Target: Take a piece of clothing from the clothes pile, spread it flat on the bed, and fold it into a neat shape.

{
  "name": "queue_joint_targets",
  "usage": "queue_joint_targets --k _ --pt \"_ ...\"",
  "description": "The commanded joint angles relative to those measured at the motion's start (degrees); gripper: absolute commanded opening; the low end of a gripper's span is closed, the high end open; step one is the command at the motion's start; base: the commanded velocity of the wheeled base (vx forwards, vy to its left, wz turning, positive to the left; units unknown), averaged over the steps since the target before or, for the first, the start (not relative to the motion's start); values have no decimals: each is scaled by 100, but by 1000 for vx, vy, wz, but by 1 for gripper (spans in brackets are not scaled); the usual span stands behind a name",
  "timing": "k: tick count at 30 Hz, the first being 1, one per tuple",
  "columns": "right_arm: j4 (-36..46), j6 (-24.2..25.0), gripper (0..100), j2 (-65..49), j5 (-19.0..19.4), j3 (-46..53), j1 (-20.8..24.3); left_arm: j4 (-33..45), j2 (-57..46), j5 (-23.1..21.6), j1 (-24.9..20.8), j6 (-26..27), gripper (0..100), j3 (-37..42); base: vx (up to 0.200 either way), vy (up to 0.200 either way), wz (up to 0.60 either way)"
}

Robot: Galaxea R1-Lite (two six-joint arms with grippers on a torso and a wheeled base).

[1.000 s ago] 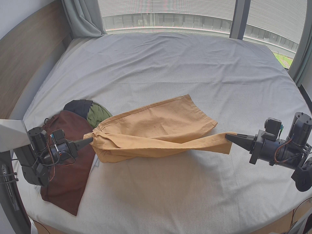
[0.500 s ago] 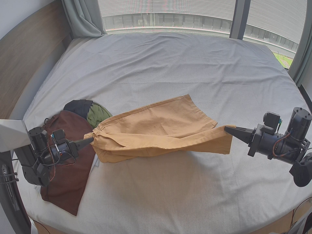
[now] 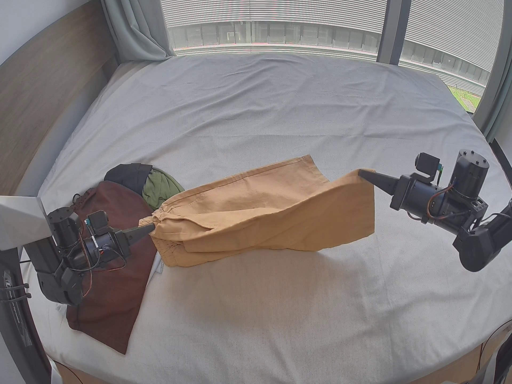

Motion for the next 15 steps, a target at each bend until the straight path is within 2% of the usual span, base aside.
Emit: queue_joint_targets --k 1,8,15 --pt "24 175 0 445 7 -484 -114 -5 -14 48 -15 -6 0 -34 0 0 0" --pt "59 219 0 946 16 -1108 -211 3 4 145 -24 -15 0 -121 0 0 0" --pt "59 219 0 1518 16 -1855 -342 3 -5 171 -33 -305 0 -209 0 0 0"
